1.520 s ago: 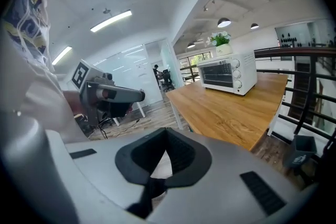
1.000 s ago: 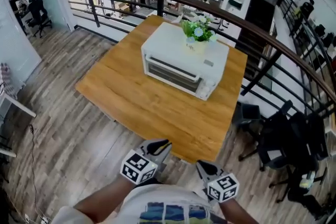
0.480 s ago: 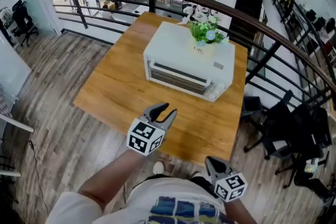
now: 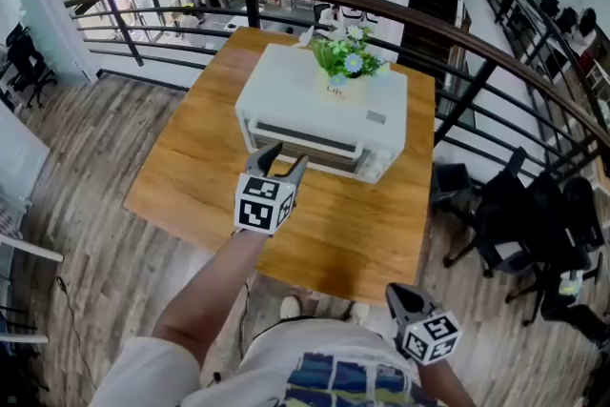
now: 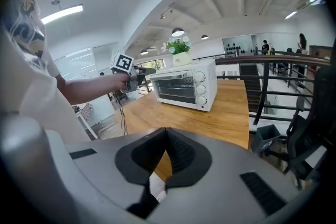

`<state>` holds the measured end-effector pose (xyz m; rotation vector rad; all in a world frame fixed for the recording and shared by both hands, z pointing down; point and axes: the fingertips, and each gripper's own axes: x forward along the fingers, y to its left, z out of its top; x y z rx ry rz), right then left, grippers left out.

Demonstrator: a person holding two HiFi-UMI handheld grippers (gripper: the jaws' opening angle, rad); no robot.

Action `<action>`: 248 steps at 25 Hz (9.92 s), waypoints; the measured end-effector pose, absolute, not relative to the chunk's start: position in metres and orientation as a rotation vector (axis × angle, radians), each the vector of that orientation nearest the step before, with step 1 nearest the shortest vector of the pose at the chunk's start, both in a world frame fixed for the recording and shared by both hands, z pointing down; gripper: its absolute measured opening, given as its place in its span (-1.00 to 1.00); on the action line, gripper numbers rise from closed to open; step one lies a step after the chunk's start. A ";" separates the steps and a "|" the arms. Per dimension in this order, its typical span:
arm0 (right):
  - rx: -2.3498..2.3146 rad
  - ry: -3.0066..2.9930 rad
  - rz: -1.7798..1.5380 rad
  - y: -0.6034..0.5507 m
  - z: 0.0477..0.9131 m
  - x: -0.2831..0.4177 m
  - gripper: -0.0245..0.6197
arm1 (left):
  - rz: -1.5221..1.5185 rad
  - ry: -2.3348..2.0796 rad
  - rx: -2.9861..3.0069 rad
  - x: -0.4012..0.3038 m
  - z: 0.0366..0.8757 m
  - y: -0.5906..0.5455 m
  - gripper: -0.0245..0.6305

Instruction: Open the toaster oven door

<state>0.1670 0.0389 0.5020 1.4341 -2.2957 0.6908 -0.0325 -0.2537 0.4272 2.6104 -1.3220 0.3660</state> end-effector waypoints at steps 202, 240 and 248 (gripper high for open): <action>1.340 -2.250 0.698 0.027 0.514 0.137 -0.92 | 0.589 -1.387 2.348 -0.074 0.696 -0.157 -0.38; 1.353 -2.307 0.692 0.036 0.510 0.125 -0.92 | 0.603 -1.371 2.354 -0.073 0.697 -0.156 -0.38; 1.358 -2.309 0.684 0.033 0.510 0.131 -0.92 | 0.601 -1.372 2.351 -0.072 0.699 -0.158 -0.38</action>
